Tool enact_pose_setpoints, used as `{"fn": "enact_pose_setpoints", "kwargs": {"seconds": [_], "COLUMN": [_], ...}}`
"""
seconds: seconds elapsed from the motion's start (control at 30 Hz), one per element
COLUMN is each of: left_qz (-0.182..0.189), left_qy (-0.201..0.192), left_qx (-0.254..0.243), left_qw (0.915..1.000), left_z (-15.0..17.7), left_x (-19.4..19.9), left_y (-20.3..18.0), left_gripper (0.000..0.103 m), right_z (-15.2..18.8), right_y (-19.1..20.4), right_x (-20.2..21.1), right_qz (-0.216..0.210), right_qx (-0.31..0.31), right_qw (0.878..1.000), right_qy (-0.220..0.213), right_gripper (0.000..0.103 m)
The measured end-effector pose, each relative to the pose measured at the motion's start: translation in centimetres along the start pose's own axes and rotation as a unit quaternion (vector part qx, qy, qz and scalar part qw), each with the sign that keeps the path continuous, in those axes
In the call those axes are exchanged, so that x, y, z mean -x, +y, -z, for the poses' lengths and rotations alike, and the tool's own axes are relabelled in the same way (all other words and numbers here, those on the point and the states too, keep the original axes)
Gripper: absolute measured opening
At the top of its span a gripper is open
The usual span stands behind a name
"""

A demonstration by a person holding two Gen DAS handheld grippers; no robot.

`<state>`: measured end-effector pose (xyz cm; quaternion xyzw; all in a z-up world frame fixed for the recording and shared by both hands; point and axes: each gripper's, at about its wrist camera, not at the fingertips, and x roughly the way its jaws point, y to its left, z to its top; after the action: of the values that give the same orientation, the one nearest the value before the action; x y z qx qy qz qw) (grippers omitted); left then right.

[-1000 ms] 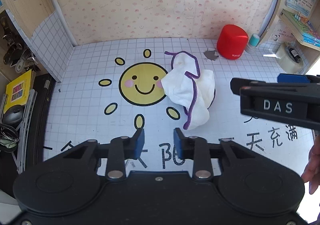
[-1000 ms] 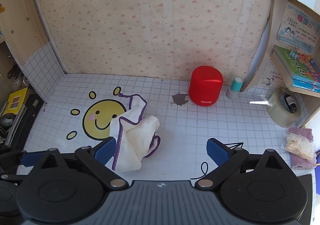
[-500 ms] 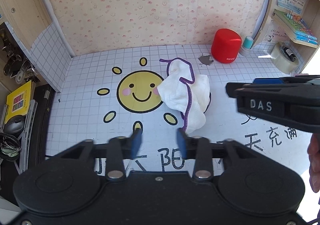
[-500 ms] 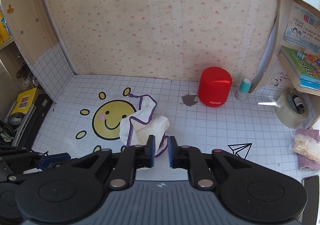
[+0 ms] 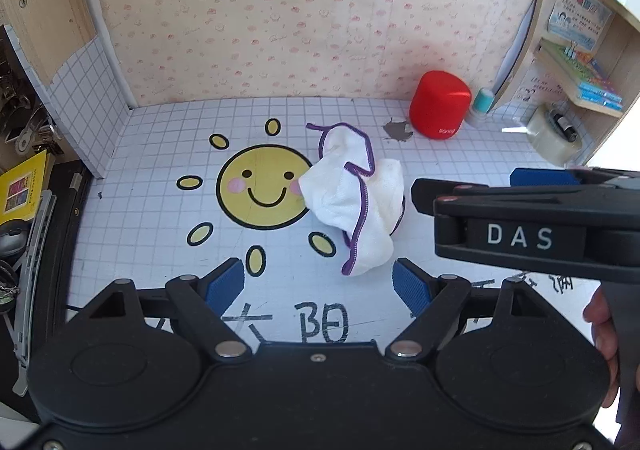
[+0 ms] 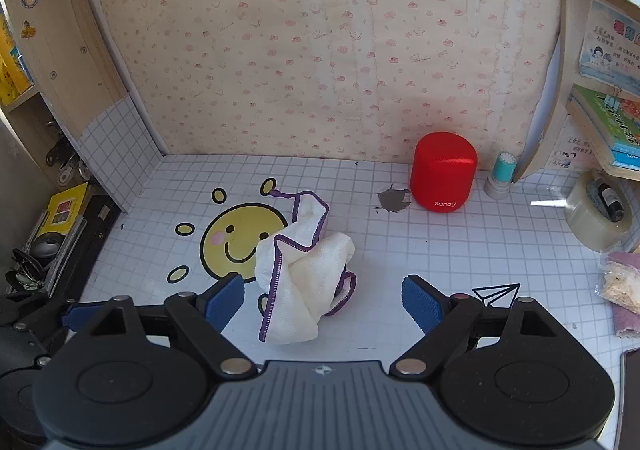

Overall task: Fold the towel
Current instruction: 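Move the right gripper down onto the towel's purple edge and close it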

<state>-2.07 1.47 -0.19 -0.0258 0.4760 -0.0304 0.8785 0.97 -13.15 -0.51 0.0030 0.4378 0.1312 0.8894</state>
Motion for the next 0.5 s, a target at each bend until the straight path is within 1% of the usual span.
{"fn": "enact_pose_setpoints", "kwargs": {"seconds": [0.03,0.1,0.13,0.2,0.23,0.27,0.37,0.43,0.5], "left_qz": [-0.007,-0.034,-0.054,-0.097,-0.109,-0.112,-0.088,-0.048,-0.020], "left_qy": [-0.004,-0.003,0.002,0.014,0.012,0.007,0.007,0.002,0.005], "left_qx": [0.000,-0.008,-0.016,-0.047,-0.062,-0.070,-0.057,-0.030,-0.009], "left_qw": [1.0000,0.9994,0.9984,0.9941,0.9920,0.9912,0.9945,0.9984,0.9998], "left_z": [-0.1,-0.3,-0.5,-0.5,-0.4,-0.3,-0.2,-0.2,0.0], "left_x": [0.0,-0.2,-0.4,-0.9,-1.0,-0.9,-0.9,-0.6,-0.7], "left_y": [0.0,-0.1,-0.3,-0.9,-1.2,-1.3,-0.9,0.2,0.8], "left_gripper": [0.082,0.083,0.083,0.083,0.083,0.083,0.083,0.083,0.083], "right_z": [0.0,0.0,0.0,0.0,0.0,-0.1,-0.2,-0.3,-0.4], "right_y": [0.0,-0.1,-0.1,-0.2,-0.3,-0.3,-0.4,-0.5,-0.6], "right_x": [0.0,0.0,0.0,0.1,0.1,0.1,-0.3,-0.5,-0.8], "right_qz": [0.000,0.003,0.003,-0.004,-0.003,-0.002,-0.003,-0.005,-0.006], "right_qx": [0.000,0.000,0.000,0.003,0.002,0.002,-0.002,-0.006,-0.009], "right_qw": [1.000,1.000,1.000,1.000,1.000,1.000,1.000,1.000,1.000], "right_qy": [-0.001,-0.001,-0.003,-0.011,-0.014,-0.017,-0.014,-0.011,-0.008], "right_gripper": [0.086,0.086,0.086,0.086,0.086,0.086,0.086,0.086,0.086]}}
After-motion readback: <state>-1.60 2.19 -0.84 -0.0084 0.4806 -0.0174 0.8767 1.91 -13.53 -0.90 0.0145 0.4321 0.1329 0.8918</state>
